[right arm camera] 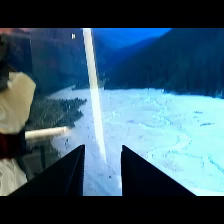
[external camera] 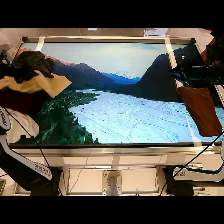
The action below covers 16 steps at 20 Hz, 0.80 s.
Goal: Fold the shirts.
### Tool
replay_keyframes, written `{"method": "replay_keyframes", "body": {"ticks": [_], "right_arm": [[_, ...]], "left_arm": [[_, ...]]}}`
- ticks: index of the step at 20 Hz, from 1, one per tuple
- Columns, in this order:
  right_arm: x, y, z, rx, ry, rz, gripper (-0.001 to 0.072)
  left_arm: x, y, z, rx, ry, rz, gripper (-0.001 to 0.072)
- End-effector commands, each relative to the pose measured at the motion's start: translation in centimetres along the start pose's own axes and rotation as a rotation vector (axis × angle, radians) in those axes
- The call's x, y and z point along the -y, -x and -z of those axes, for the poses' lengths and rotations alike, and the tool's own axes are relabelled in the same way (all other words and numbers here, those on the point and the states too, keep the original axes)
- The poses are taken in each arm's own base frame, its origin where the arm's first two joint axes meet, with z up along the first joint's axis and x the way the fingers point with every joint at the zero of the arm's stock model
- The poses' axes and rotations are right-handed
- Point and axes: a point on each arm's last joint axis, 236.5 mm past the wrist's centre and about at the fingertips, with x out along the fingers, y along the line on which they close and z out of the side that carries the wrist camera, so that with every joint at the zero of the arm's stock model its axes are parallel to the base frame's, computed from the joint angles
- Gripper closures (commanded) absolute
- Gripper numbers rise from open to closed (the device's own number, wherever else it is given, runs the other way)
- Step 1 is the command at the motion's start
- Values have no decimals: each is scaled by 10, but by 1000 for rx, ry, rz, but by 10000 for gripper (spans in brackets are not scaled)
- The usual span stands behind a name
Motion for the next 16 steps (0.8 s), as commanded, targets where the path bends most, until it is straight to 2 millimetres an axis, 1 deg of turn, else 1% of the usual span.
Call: {"method": "replay_keyframes", "body": {"ticks": [1, 3, 4, 5, 6, 7, 8, 9, 10, 12, 14, 15, 16], "right_arm": [[-4, 2, 32, -134, 49, -20, 418], [-6, 5, 47, -201, 72, -32, 418], [-8, 6, 54, -228, 76, -42, 418], [-10, 7, 58, -248, 76, -52, 418], [-13, 8, 61, -259, 80, -65, 418], [-16, 9, 62, -262, 90, -79, 418], [-19, 9, 62, -262, 98, -92, 418], [-21, 9, 62, -261, 97, -100, 418], [-22, 9, 62, -261, 97, -104, 419], [-22, 9, 64, -269, 113, -107, 418], [-21, 10, 65, -271, 141, -109, 418], [-21, 10, 65, -271, 154, -108, 418], [-19, 9, 65, -271, 163, -102, 418]], "left_arm": [[107, 42, 12, 35, -166, 218, 697], [172, 63, 37, 27, -278, 305, 697], [202, 69, 53, 19, -330, 340, 697], [233, 72, 73, 3, -384, 373, 697], [262, 72, 96, -25, -436, 408, 697], [287, 68, 121, -63, -482, 440, 697], [311, 60, 150, -115, -529, 472, 697], [329, 49, 177, -155, -584, 482, 697], [341, 33, 206, -193, -653, 459, 697], [352, -2, 256, -255, -784, 377, 697], [351, -42, 310, -339, -893, 286, 696], [350, -60, 333, -375, -932, 262, 696], [350, -78, 355, -405, -962, 251, 681]]}}
